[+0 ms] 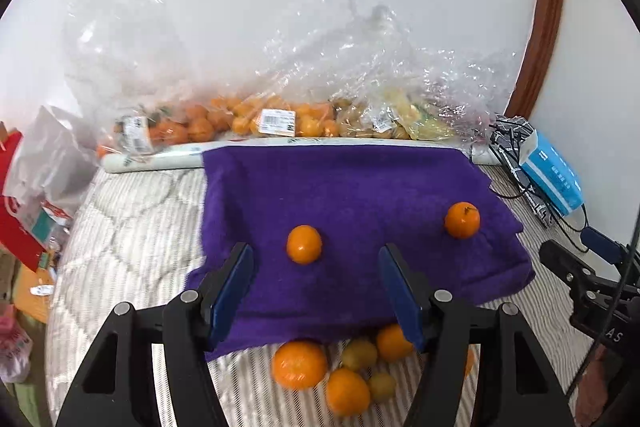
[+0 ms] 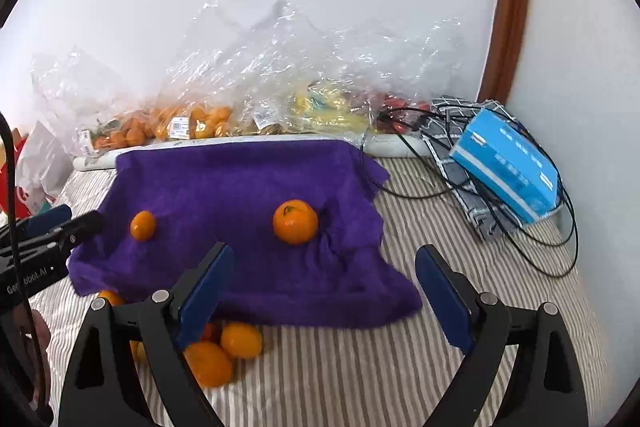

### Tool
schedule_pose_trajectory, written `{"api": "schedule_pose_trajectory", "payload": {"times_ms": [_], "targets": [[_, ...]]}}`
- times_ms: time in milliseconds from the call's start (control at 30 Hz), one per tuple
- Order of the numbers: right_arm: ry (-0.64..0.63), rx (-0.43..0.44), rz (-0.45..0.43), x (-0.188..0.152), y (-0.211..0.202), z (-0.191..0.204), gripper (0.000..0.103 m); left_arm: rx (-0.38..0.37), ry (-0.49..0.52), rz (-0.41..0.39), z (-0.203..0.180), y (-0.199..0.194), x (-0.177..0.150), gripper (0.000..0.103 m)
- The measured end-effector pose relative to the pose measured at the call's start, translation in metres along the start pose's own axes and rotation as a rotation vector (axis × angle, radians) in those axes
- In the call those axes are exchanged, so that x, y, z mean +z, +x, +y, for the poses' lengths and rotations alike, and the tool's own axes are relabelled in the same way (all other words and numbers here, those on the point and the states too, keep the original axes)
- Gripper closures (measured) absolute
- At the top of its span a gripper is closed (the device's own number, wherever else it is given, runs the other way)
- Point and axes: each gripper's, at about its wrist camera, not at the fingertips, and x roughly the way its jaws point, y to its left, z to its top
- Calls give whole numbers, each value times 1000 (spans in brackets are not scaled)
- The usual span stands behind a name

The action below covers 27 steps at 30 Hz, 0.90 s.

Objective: Organize fruits
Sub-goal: 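Open the right gripper to set its orange on the towel while the left gripper releases its orange, then move both open grippers back toward the oranges beside the towel edge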

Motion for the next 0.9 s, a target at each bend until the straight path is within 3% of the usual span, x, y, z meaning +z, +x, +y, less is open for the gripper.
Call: {"api": "schedule_pose_trajectory", "payload": {"times_ms": [200,333,500,700,900], "targets": [[58,145,-37,-24,-28,-5,12,-24,-36,0,9,-31,-18,40],[61,144,-42,-34,-42,-5,12,-19,-24,-16,7,-47,-32,40],[-11,80,-80,-44,-59,4,12,-16,-29,-13,5,-61,-48,40],[-8,119,-83,-52,-62,7,12,-10,-49,-1,8,-65,-62,40],[10,107,-81,-60,-59,5,12,-63,-83,14,10,-59,-68,40]]}}
